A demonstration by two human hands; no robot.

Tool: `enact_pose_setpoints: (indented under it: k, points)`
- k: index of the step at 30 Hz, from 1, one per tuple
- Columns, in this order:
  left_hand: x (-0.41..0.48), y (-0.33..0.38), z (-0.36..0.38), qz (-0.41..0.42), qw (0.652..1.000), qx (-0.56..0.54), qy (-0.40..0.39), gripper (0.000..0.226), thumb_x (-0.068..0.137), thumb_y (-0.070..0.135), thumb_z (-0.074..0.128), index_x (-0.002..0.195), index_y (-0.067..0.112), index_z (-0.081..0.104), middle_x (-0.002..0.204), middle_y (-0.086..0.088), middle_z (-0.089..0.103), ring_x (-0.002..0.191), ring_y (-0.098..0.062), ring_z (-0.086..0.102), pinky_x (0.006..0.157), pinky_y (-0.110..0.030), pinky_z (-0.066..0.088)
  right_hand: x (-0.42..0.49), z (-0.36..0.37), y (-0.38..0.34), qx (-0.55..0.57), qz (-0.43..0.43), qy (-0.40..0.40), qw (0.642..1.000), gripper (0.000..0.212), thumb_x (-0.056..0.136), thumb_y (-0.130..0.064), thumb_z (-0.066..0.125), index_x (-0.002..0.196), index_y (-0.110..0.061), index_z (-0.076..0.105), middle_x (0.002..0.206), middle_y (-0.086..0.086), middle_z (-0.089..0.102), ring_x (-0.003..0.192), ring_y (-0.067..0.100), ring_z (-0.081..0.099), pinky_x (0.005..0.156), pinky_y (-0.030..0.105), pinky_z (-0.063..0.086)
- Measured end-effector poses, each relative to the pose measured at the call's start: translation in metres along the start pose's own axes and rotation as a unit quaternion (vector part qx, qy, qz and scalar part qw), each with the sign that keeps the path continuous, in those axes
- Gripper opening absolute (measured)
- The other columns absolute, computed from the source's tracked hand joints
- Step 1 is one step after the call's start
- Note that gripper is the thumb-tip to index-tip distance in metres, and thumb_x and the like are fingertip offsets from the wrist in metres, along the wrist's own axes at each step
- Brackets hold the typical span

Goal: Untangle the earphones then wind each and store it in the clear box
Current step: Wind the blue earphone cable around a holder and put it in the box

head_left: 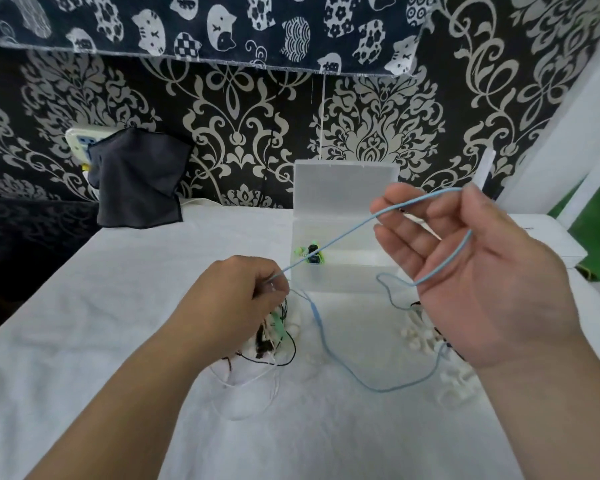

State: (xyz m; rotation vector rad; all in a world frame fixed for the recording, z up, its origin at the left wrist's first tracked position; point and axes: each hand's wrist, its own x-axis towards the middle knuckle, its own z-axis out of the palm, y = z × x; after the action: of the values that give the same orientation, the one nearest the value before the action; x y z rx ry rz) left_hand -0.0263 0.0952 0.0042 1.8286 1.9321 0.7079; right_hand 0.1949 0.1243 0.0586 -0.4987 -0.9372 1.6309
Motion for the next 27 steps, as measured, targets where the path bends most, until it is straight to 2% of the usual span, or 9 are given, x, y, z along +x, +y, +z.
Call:
enact_pose_setpoints:
  k: [5,9,12,14,16,19,21,24,27]
  points:
    - [-0.003,0.001,-0.003,0.03,0.999,-0.031,-0.009,0.052,0.084,0.0,0.069,0.11,0.044,0.058,0.109,0.024,0.05,0.094,0.007,0.057,0.072,-0.005,0.043,0.001,-0.004,-0.012,0.023,0.0,0.047,0.999,0.035,0.087,-0.032,0.046,0.056,-0.017,0.052,0.075,0.007,0.068,0.082,0.025,0.071,0.074,0.035,0.06]
    - [-0.004,0.0,-0.006,0.02,0.999,-0.032,0.013,0.046,0.076,0.004,0.08,0.09,0.042,0.058,0.103,0.021,0.055,0.089,0.01,0.061,0.065,-0.008,0.046,0.007,-0.025,-0.01,-0.133,0.042,0.181,0.974,0.044,0.092,-0.024,0.052,0.054,-0.019,0.031,0.054,0.006,0.034,0.05,0.022,0.041,0.056,0.032,0.043]
    - [-0.003,0.001,-0.007,0.006,0.999,-0.039,0.022,0.044,0.07,0.002,0.085,0.081,0.038,0.061,0.092,0.015,0.063,0.08,0.007,0.065,0.063,-0.009,0.048,0.006,-0.033,-0.002,-0.421,0.125,0.196,0.877,0.042,0.092,-0.018,0.061,0.055,-0.013,0.044,0.049,0.008,0.046,0.038,0.023,0.047,0.057,0.037,0.038]
    - [-0.005,0.003,-0.007,-0.012,0.998,-0.052,0.015,0.046,0.069,0.002,0.085,0.082,0.039,0.061,0.082,0.012,0.068,0.072,0.004,0.066,0.06,-0.011,0.05,0.001,-0.034,0.005,-0.527,0.18,0.15,0.817,0.022,0.09,-0.021,0.067,0.077,-0.009,0.054,0.066,0.009,0.059,0.041,0.024,0.06,0.051,0.033,0.046]
    - [-0.006,0.006,-0.006,-0.021,0.999,-0.05,0.002,0.048,0.069,0.003,0.086,0.083,0.042,0.061,0.079,0.013,0.069,0.07,0.003,0.066,0.062,-0.016,0.053,-0.003,-0.029,0.012,-0.635,0.216,0.09,0.737,0.029,0.085,-0.034,0.071,0.107,-0.024,0.054,0.093,0.003,0.06,0.066,0.024,0.071,0.06,0.036,0.054]
    - [-0.009,0.009,-0.005,-0.014,0.999,-0.037,-0.011,0.047,0.07,0.005,0.085,0.085,0.042,0.061,0.078,0.023,0.066,0.072,0.01,0.062,0.058,-0.015,0.05,-0.003,-0.02,0.023,-0.777,0.196,-0.007,0.598,0.049,0.089,-0.04,0.064,0.134,-0.038,0.046,0.129,-0.004,0.046,0.111,0.02,0.056,0.088,0.034,0.048]
    - [-0.011,0.009,-0.003,-0.009,0.999,-0.027,-0.014,0.047,0.072,0.007,0.083,0.088,0.045,0.06,0.079,0.027,0.065,0.072,0.009,0.061,0.058,-0.02,0.052,-0.001,-0.014,0.031,-0.777,0.143,-0.052,0.611,0.044,0.093,-0.031,0.058,0.136,-0.036,0.05,0.14,-0.01,0.045,0.123,0.015,0.048,0.1,0.031,0.042]
    - [-0.013,0.007,-0.003,-0.005,0.999,-0.03,-0.018,0.049,0.072,0.005,0.082,0.09,0.045,0.06,0.08,0.018,0.067,0.073,0.004,0.062,0.063,-0.024,0.055,0.0,-0.002,0.049,-0.705,0.11,-0.118,0.691,0.041,0.096,-0.025,0.056,0.136,-0.034,0.054,0.14,-0.018,0.052,0.129,0.006,0.048,0.104,0.023,0.037]
    - [-0.015,0.005,-0.003,0.007,0.999,-0.048,-0.018,0.053,0.07,0.001,0.082,0.093,0.044,0.061,0.082,0.017,0.067,0.077,0.003,0.065,0.068,-0.023,0.056,0.0,0.002,0.067,-0.671,0.106,-0.116,0.725,0.023,0.097,-0.029,0.058,0.118,-0.034,0.065,0.108,-0.017,0.066,0.1,0.002,0.061,0.081,0.017,0.044]
